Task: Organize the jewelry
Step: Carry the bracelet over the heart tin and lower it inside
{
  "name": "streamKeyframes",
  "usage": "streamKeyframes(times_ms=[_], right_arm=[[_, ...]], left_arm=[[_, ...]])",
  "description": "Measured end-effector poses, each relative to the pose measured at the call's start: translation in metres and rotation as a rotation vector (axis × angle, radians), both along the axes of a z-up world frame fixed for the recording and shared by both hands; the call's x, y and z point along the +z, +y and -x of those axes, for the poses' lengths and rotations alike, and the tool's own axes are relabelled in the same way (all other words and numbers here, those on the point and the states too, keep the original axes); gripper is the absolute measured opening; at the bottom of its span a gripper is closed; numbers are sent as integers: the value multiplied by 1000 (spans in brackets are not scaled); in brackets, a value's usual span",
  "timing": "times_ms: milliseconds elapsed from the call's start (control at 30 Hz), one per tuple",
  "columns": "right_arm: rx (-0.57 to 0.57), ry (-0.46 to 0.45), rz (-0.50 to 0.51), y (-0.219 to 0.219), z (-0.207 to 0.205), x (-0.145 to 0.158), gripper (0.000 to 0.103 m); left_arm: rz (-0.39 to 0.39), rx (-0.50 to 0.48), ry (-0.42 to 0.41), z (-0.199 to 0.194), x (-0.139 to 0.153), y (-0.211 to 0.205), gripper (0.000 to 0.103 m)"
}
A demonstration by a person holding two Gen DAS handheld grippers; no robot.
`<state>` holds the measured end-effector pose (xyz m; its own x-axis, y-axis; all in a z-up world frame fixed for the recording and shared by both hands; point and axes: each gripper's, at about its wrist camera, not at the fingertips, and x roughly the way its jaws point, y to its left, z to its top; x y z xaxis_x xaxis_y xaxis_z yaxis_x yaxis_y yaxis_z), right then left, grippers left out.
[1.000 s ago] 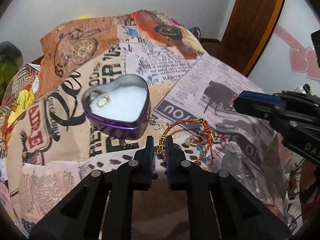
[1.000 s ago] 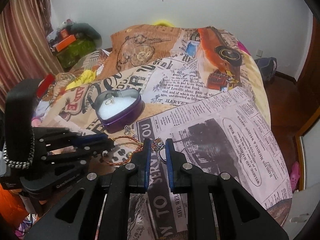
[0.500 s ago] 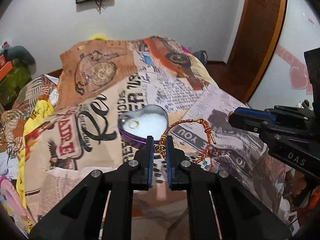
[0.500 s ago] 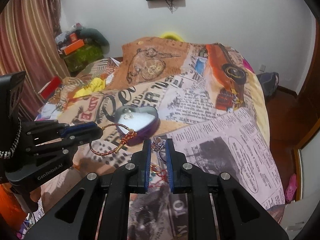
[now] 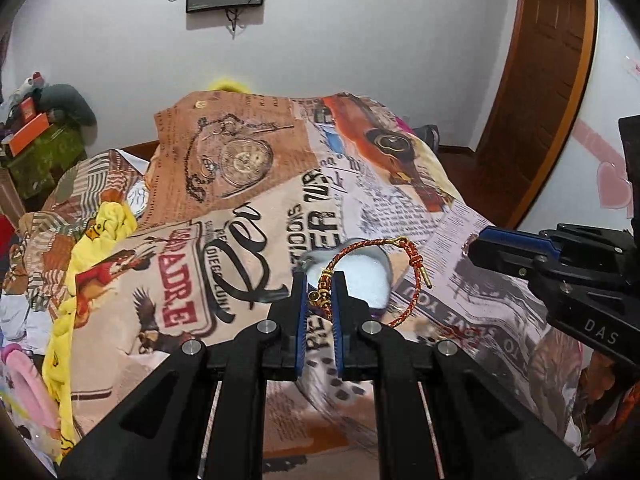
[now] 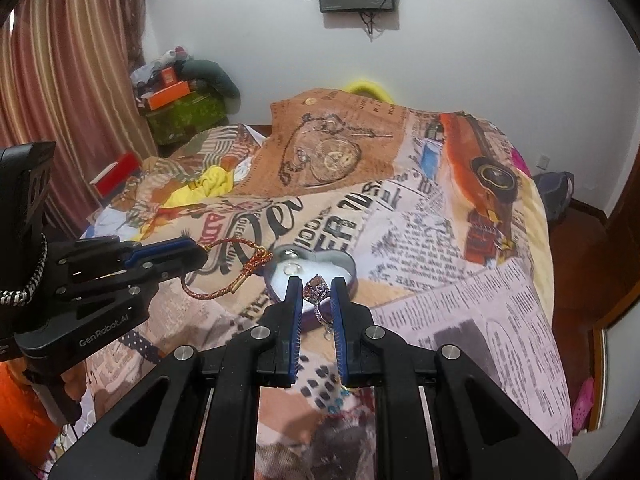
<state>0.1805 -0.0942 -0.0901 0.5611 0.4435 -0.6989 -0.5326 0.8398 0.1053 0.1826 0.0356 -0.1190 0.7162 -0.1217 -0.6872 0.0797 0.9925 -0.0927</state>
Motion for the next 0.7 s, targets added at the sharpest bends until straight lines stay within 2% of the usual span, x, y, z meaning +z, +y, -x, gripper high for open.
streamKeyframes(times_ms=[300,700], right_arm=[[16,17,-10,13,-14,-8,13],[12,65,-15,18,-45,-26,13]], left_arm=[[3,9,20,-28,-14,10,10],[-4,-57,90,-65,-46,-6,10]])
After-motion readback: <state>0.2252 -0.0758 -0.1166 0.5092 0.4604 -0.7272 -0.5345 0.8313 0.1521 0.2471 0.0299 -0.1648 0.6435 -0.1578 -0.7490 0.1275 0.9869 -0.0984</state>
